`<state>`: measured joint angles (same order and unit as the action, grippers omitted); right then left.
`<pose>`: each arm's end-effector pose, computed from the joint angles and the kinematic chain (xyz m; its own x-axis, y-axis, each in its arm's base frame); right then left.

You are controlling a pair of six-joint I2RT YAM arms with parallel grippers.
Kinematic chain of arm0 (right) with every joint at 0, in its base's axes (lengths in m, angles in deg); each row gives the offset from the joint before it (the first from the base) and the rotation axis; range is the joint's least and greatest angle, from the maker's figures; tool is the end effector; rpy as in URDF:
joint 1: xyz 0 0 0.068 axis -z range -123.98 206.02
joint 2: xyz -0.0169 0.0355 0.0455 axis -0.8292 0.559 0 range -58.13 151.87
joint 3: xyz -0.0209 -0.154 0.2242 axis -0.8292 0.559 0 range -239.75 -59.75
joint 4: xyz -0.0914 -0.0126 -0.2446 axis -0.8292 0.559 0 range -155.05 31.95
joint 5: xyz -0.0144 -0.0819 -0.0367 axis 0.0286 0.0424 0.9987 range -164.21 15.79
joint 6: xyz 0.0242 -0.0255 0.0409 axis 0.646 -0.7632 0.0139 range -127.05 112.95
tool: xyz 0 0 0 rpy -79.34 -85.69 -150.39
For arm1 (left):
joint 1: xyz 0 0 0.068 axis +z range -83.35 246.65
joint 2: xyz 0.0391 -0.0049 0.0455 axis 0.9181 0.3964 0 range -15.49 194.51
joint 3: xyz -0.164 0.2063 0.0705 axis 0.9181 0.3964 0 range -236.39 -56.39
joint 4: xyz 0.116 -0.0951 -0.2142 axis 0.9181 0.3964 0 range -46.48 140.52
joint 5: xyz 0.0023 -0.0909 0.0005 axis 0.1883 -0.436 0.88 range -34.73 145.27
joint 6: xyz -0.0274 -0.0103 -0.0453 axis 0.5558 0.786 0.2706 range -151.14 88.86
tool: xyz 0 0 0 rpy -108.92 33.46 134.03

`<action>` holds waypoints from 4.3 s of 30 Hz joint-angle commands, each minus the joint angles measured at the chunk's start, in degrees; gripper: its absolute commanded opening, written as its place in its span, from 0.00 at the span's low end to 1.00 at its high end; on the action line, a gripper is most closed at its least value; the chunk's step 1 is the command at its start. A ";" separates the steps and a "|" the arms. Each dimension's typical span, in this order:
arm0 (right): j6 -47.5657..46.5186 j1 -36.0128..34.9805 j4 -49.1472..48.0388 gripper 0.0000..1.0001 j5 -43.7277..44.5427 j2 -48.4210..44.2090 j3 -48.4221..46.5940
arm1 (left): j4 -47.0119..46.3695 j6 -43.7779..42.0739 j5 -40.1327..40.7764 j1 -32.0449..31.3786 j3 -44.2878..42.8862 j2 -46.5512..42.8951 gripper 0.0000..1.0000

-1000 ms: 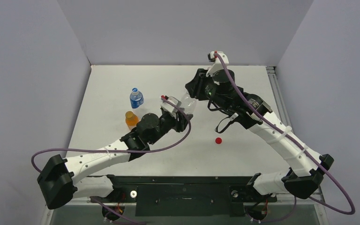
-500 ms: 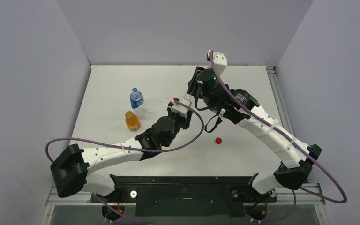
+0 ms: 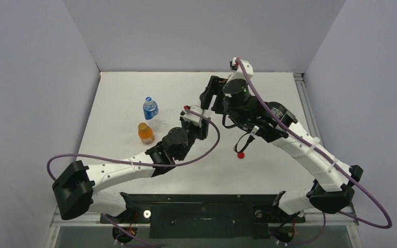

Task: Screw on the bottle caps
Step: Screw the bottle cap onto the plastic bottle.

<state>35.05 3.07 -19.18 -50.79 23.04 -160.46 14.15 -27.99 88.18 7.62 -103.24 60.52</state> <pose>0.1836 0.2197 0.4656 -0.5454 0.2988 -0.7831 -0.2049 0.8585 0.4702 0.1727 -0.2501 0.3031 -0.0224 -0.0525 -0.9984 0.4398 0.8963 -0.0570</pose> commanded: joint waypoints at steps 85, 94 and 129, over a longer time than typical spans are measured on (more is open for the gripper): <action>-10.36 8.96 -28.97 0.85 -41.67 -16.88 19.11 | 0.40 20.22 -52.37 15.52 5.50 -12.97 0.00; -11.00 8.99 -27.21 0.85 -40.75 -19.02 19.33 | 1.36 19.58 -52.52 15.80 4.27 -12.97 0.00; -4.95 13.14 -37.06 0.86 -48.94 -9.60 16.93 | -3.27 21.77 -59.03 15.36 3.59 -12.26 0.00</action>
<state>29.79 16.55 -51.62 -97.65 15.87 -144.06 15.64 -7.29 29.27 23.19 -97.03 47.58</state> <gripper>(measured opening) 0.859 0.426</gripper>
